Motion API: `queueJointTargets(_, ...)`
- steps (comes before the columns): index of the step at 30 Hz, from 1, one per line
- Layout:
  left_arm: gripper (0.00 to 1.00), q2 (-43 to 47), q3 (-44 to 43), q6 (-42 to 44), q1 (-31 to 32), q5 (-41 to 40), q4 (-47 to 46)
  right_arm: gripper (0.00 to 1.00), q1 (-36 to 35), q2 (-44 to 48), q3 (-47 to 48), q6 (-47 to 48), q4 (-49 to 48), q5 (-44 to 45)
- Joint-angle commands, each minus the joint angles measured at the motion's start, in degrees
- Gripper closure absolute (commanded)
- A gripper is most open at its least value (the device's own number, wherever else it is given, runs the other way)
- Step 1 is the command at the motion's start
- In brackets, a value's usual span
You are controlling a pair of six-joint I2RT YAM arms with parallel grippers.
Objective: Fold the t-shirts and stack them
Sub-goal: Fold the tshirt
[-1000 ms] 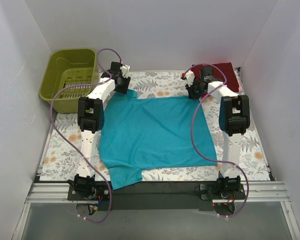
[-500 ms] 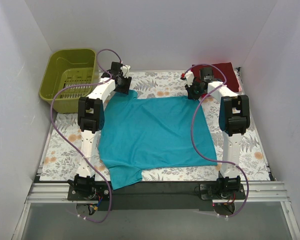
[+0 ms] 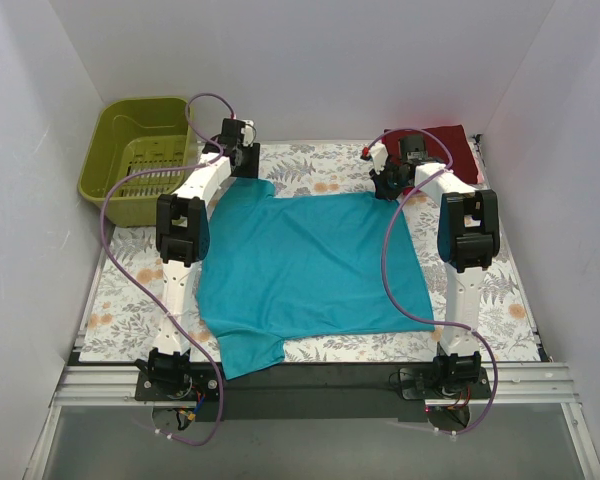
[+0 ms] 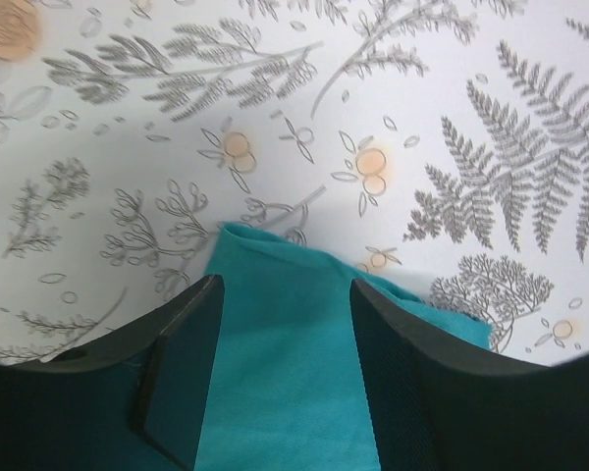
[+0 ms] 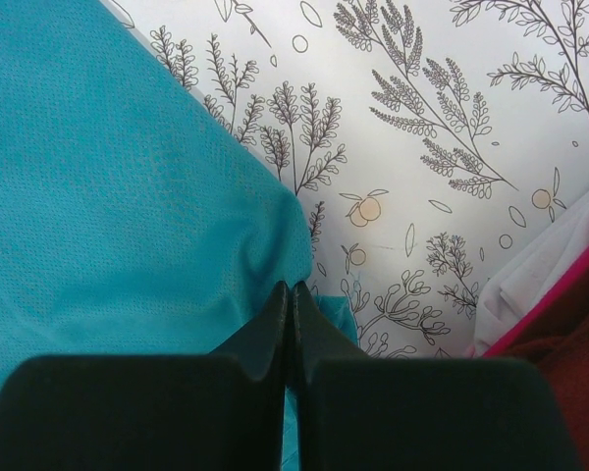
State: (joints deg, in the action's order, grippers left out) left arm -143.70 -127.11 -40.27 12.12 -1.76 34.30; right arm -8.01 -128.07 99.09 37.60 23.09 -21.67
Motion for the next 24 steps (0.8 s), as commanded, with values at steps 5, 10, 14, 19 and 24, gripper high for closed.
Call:
queueJointTargets(5, 0.44, -0.1, -2.8, 0.5, -0.1, -5.4, -3.8, 0.99, -0.4, 3.0, -0.2, 0.9, 0.7, -1.7)
queueJointTargets(10, 0.44, -1.1, -1.1, 0.8, -0.5, -5.4, -4.0, 0.99, -0.4, 2.9, 0.1, 1.2, 0.8, -1.8)
queueJointTargets(14, 0.44, -2.6, -1.1, 1.0, -0.9, -5.0, -3.6, 0.99, -0.4, 3.1, -0.2, 1.3, 0.8, -1.6)
queueJointTargets(19, 0.48, -3.8, -0.9, 0.0, -0.9, -3.3, -1.8, 0.99, -0.5, 3.3, -0.3, 1.5, 0.9, -1.5)
queueJointTargets(24, 0.7, -2.8, -0.7, -0.8, -1.0, -1.2, -1.1, 0.99, -0.4, 3.5, 0.1, 1.5, 1.3, -2.0)
